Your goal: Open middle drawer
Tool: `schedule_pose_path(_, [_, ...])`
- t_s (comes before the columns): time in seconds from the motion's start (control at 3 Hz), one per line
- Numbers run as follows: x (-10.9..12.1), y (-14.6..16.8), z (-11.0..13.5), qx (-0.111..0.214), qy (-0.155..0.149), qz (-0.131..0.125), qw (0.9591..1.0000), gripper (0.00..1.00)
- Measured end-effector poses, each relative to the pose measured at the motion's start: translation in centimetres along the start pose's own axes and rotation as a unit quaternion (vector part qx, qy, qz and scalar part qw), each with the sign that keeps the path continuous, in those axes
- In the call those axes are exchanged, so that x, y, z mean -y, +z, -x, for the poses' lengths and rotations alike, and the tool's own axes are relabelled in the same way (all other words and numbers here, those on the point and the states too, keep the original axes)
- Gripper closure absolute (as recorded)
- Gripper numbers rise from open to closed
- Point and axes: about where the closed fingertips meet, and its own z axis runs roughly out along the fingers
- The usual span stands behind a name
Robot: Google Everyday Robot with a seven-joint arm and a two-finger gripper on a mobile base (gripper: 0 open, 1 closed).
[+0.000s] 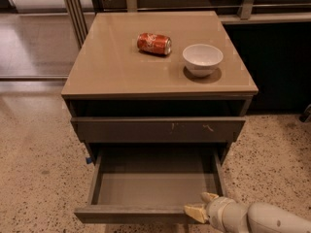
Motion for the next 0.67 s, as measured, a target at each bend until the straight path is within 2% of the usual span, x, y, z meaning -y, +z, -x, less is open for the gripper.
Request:
schedule_pose_path(0.33, [0.0,0.0,0.0,0.0,0.0,0.0,1.0,0.0])
schedule_pose_path(0.67, [0.0,0.0,0.0,0.0,0.0,0.0,1.0,0.0])
